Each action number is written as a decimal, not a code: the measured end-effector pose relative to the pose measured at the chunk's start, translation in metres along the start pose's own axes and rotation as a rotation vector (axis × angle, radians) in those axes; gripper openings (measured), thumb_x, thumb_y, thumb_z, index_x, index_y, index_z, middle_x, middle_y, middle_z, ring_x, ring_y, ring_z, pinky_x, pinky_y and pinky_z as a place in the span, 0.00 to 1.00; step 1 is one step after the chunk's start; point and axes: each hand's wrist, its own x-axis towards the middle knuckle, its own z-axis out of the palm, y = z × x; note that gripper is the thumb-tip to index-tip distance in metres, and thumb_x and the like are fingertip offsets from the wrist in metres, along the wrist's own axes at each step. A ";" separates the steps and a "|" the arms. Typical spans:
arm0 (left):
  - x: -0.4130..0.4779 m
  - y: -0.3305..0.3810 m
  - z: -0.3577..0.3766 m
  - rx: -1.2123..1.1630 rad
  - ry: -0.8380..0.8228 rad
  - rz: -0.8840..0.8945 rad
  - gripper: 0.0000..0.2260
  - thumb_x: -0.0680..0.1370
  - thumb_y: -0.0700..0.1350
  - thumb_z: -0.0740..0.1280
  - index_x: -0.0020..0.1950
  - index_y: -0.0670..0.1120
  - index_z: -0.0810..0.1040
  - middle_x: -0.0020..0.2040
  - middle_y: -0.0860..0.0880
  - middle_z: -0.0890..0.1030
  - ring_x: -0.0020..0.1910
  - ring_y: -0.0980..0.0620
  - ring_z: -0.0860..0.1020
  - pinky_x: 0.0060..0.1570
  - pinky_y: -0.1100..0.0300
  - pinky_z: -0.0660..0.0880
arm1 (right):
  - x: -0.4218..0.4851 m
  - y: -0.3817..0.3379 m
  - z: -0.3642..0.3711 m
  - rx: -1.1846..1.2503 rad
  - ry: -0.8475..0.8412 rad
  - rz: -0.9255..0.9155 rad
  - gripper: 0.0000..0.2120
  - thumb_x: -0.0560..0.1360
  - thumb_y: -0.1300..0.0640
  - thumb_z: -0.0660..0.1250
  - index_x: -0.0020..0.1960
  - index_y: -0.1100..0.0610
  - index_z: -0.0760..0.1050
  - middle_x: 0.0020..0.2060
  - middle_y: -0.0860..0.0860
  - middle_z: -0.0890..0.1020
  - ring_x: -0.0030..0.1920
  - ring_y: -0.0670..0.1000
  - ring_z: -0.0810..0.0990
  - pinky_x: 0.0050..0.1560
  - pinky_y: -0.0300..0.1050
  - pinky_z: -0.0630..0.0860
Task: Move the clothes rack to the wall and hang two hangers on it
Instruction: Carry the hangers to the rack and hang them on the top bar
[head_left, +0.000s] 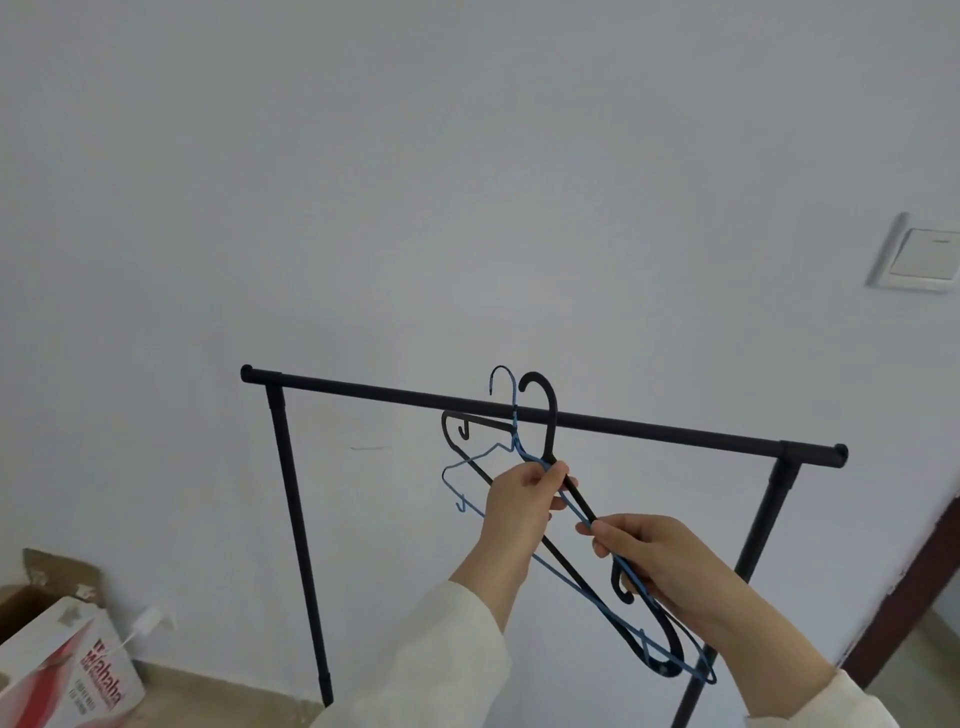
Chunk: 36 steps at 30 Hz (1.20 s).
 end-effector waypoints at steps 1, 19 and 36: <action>0.003 -0.002 0.001 0.001 0.002 -0.004 0.11 0.76 0.49 0.61 0.35 0.54 0.76 0.37 0.59 0.79 0.36 0.61 0.76 0.42 0.64 0.72 | 0.003 0.001 0.000 -0.001 0.000 0.003 0.18 0.75 0.53 0.63 0.27 0.45 0.80 0.56 0.62 0.80 0.20 0.42 0.64 0.31 0.38 0.68; 0.008 -0.033 -0.001 -0.021 -0.012 -0.096 0.10 0.76 0.48 0.62 0.35 0.56 0.75 0.38 0.59 0.80 0.37 0.60 0.77 0.36 0.66 0.70 | 0.017 0.023 0.007 -0.019 -0.040 0.140 0.12 0.77 0.53 0.60 0.46 0.52 0.82 0.28 0.43 0.82 0.21 0.40 0.70 0.24 0.29 0.68; -0.015 -0.041 -0.009 -0.024 -0.055 -0.234 0.16 0.76 0.49 0.62 0.62 0.45 0.71 0.47 0.51 0.81 0.41 0.58 0.78 0.40 0.65 0.73 | 0.006 0.028 0.028 -0.069 0.053 0.106 0.04 0.74 0.52 0.64 0.42 0.49 0.76 0.32 0.43 0.86 0.21 0.39 0.70 0.24 0.30 0.65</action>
